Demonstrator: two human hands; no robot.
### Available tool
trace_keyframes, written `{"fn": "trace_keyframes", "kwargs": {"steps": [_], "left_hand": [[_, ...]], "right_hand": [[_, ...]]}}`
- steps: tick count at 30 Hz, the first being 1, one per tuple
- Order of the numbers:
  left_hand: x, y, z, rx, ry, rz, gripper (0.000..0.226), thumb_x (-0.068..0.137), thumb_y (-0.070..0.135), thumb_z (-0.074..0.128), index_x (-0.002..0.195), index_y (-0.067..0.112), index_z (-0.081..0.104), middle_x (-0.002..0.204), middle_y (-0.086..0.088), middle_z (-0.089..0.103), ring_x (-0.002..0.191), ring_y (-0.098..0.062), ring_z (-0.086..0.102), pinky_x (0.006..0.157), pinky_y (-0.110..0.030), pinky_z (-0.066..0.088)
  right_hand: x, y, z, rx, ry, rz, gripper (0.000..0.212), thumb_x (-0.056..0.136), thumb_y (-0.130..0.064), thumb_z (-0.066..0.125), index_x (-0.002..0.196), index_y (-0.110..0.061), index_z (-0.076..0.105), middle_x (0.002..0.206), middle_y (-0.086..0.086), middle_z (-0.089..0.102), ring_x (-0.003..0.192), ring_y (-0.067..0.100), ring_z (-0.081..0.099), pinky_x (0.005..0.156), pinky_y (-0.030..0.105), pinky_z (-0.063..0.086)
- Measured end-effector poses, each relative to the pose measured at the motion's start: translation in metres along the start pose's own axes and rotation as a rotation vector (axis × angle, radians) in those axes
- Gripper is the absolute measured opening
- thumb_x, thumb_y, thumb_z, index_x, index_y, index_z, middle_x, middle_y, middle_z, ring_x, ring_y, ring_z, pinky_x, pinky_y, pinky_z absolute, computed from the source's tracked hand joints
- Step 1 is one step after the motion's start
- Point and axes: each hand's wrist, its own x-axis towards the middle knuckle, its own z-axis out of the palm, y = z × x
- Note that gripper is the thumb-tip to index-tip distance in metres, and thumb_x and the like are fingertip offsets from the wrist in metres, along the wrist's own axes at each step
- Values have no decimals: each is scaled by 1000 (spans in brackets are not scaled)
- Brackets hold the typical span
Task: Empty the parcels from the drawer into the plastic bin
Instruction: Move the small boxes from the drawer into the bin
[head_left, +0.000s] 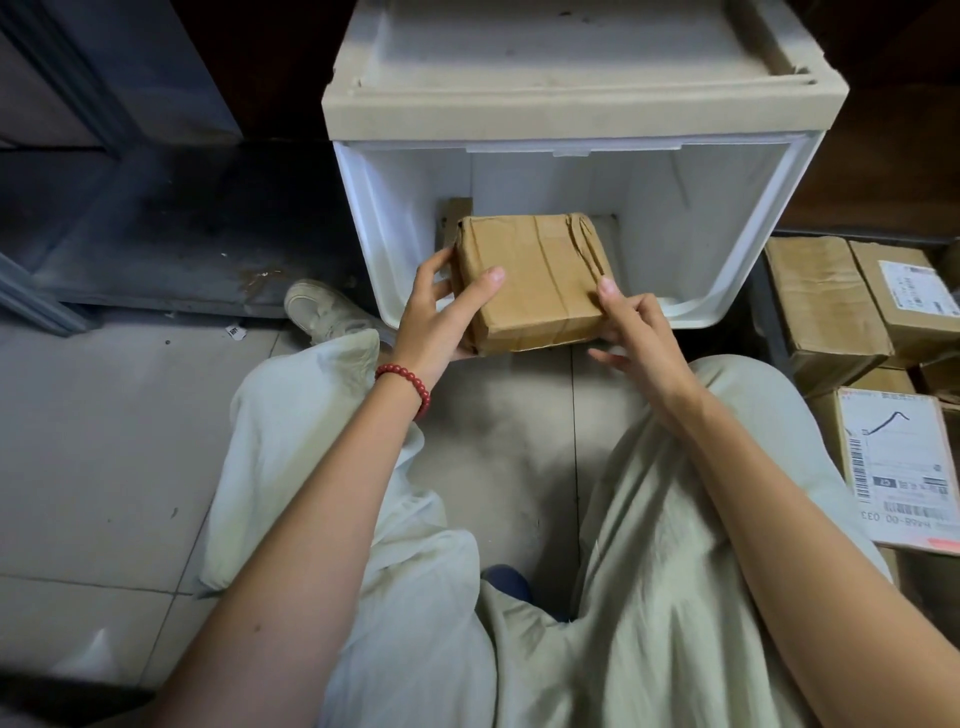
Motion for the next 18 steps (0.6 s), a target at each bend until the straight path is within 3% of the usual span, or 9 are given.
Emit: {"fn": "trace_keyframes", "kwargs": {"steps": [3,7,10,13,18], "left_hand": [[1,6,11,39,-62,49,73,64,64,68,129,44,44,132,7,53,121,-16,53,95,-49,50],[0,14,36,95,-150,99,77,69,67,57,139,37,42,132,6,54,119,-14,54,98,-46,48],[3,27,57,116,-202,129,70,74,63,53,136,30,47,128,3,58,118,-16,55,99,-44,48],[7,42,84,129,-238,162,46,92,48,52,132,26,54,116,5,62,111,-14,58,96,-36,50],[15,62,144,183,-391,204,31,89,51,50,115,37,60,102,9,64,100,-15,61,91,-44,53]], "right_hand": [[-1,-5,-3,144,2,49,43,85,-49,65,110,-22,42,102,-6,57,88,4,62,74,31,54],[-5,-18,-27,111,31,-45,73,80,-46,67,140,-35,27,119,-3,55,98,11,63,75,31,53],[-9,-30,-53,68,43,-109,83,75,-46,66,145,-40,22,123,0,54,103,18,64,87,37,53],[-18,-39,-79,56,62,-131,85,75,-43,67,147,-35,22,124,1,55,103,16,65,87,34,53],[-39,-53,-131,12,206,-118,85,72,-47,69,143,-31,26,127,-1,55,110,14,61,90,37,51]]}}
